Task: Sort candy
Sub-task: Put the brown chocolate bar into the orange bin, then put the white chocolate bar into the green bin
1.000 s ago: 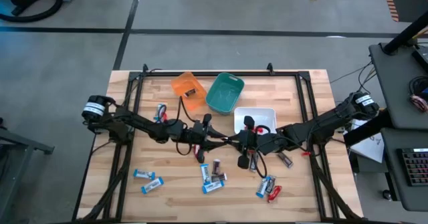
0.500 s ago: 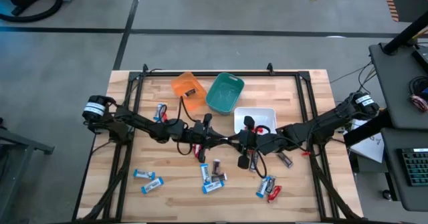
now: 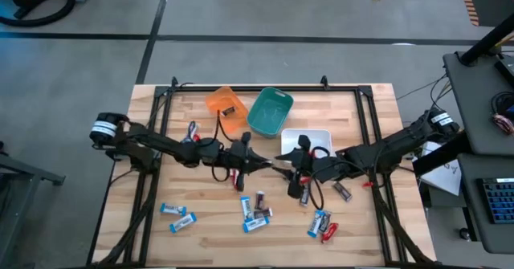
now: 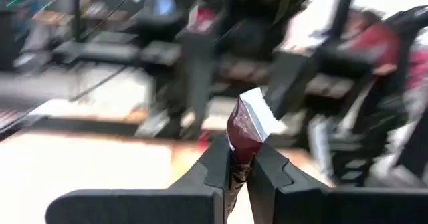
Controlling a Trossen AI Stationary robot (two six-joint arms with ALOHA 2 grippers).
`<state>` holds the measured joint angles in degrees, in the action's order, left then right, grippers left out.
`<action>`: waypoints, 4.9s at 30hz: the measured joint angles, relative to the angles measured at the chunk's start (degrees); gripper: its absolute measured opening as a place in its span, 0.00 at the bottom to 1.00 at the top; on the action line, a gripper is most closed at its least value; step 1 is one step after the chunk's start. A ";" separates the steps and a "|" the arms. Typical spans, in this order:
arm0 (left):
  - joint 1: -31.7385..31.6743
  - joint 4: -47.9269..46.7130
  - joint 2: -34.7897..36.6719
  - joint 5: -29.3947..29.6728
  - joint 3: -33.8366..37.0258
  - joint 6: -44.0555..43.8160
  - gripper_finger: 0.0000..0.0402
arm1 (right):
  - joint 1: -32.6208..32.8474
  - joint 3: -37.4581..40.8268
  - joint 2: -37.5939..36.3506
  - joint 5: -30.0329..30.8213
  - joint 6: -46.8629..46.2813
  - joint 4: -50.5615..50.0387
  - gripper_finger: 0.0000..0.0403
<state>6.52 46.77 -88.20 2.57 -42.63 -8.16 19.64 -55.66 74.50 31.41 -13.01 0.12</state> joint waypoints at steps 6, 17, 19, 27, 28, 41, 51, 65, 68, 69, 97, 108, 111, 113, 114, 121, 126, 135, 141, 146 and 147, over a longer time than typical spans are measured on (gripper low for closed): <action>-7.82 -24.95 12.02 5.88 0.00 -0.02 0.02 | -0.20 -0.07 -1.99 3.95 -6.49 -7.57 0.41; -31.34 -51.04 22.73 5.54 0.02 5.52 0.02 | -0.20 -0.09 -1.22 4.63 -6.96 -8.45 0.40; -34.47 -52.58 22.47 5.47 0.02 6.98 0.02 | -0.20 -0.07 -1.20 4.64 -6.98 -8.42 0.41; -42.26 -53.77 18.58 3.72 0.02 11.48 0.02 | -0.20 -0.09 -1.14 4.64 -7.11 -8.60 0.41; -42.87 -53.68 17.92 3.50 0.02 11.98 0.02 | -0.20 -0.09 -1.14 4.64 -7.12 -8.61 0.40; -46.40 -59.20 5.88 2.60 -8.10 16.91 0.02 | -0.20 0.06 -1.14 4.62 -8.18 -9.27 0.40; -47.54 -64.91 -0.78 2.74 -12.68 18.18 0.03 | -0.20 0.94 -1.09 4.62 -9.08 -9.36 0.40; -47.66 -67.63 -3.59 3.68 -15.76 16.06 0.08 | -0.20 1.57 -1.09 4.62 -10.00 -9.31 0.39; -47.66 -67.88 -3.59 5.69 -15.76 15.81 0.11 | -0.20 1.57 -1.09 4.57 -10.32 -9.31 0.39; -47.66 -68.03 -3.59 5.99 -15.76 15.78 0.12 | -0.19 1.57 -1.09 4.57 -10.54 -9.31 0.39; -30.90 -64.16 13.59 -1.21 -11.33 7.91 0.23 | -0.17 1.57 -1.09 -11.53 -24.97 -13.13 0.38; -8.88 -42.66 23.94 -1.37 0.49 4.61 0.23 | -0.15 1.55 -1.09 -23.55 -36.67 -32.43 0.34; -4.59 -37.70 24.62 -1.16 2.90 4.35 0.23 | 0.09 1.55 -0.59 -29.78 -40.10 -36.16 0.34; -2.51 -35.75 24.78 -1.12 3.89 4.15 0.23 | 0.75 1.55 0.15 -34.17 -40.58 -38.00 0.34; -1.69 -34.79 24.71 -1.10 4.14 3.98 0.23 | 1.15 1.55 0.52 -36.25 -40.33 -38.10 0.34; 0.31 -32.57 24.39 -1.00 4.92 2.80 0.23 | 6.05 1.55 2.66 -43.70 -31.28 -40.33 0.34; 0.29 -32.63 24.36 -0.99 4.86 2.80 0.23 | 11.45 1.55 3.04 -43.47 -20.30 -43.53 0.34; 0.29 -32.40 23.85 0.00 4.90 2.86 0.23 | 19.45 1.57 3.68 -37.21 -10.59 -43.32 0.34; 0.26 -32.36 22.75 0.07 4.90 3.08 0.23 | 20.44 1.32 6.01 -35.42 -13.15 -43.28 0.34; 0.25 -32.40 22.02 0.07 4.90 2.93 0.23 | 22.33 0.00 9.96 -36.48 -11.81 -43.26 0.34; 0.25 -32.40 21.88 0.07 4.90 2.93 0.23 | 22.51 -0.44 10.71 -36.52 -11.81 -43.27 0.34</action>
<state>6.76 14.37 -66.32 2.63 -37.74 -5.23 42.15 -56.10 85.21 -5.10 -24.82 -43.15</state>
